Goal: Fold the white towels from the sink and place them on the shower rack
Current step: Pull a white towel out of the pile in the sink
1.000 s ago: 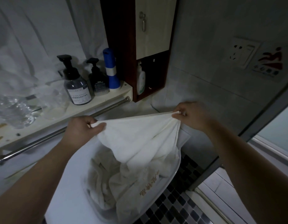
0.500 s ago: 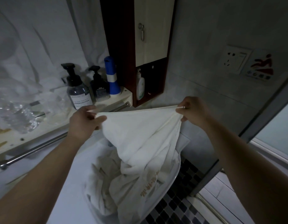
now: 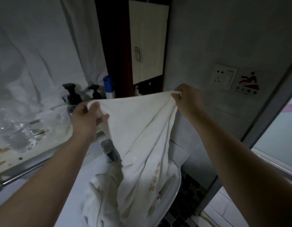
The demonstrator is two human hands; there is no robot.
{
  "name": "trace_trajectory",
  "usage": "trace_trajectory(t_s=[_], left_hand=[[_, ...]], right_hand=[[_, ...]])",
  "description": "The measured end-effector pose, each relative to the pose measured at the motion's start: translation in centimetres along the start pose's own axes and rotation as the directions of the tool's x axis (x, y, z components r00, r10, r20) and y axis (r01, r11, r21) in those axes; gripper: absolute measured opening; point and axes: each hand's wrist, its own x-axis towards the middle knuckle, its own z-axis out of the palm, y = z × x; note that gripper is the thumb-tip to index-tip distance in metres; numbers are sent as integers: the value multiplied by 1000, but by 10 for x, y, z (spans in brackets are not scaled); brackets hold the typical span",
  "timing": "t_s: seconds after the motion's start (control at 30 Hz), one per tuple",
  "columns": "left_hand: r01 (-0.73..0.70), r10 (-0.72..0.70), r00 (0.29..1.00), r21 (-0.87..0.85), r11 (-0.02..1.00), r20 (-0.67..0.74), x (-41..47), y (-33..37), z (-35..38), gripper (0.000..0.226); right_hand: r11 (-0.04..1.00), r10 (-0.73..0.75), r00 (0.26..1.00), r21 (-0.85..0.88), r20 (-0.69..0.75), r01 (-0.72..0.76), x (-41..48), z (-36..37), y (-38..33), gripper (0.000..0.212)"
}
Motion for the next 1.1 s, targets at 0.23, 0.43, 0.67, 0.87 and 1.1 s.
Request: trace_trajectory(t_s=[0.23, 0.43, 0.67, 0.87, 1.1], left_hand=[[-76, 80, 997, -138, 987, 22, 1, 67, 34, 8], [-173, 187, 980, -177, 969, 66, -2, 134, 54, 15], [-482, 487, 870, -68, 873, 81, -6, 186, 64, 12], [-629, 631, 776, -83, 773, -4, -2, 203, 62, 4], [-348, 357, 934, -277, 896, -19, -3, 197, 57, 5]], right_hand=[[731, 250, 965, 637, 84, -244, 38, -40, -48, 8], [697, 160, 987, 705, 29, -134, 67, -78, -76, 8], [716, 65, 998, 698, -24, -29, 99, -113, -101, 8], [779, -15, 969, 605, -248, 167, 108, -119, -110, 11], [586, 30, 990, 805, -135, 92, 101, -105, -114, 19]])
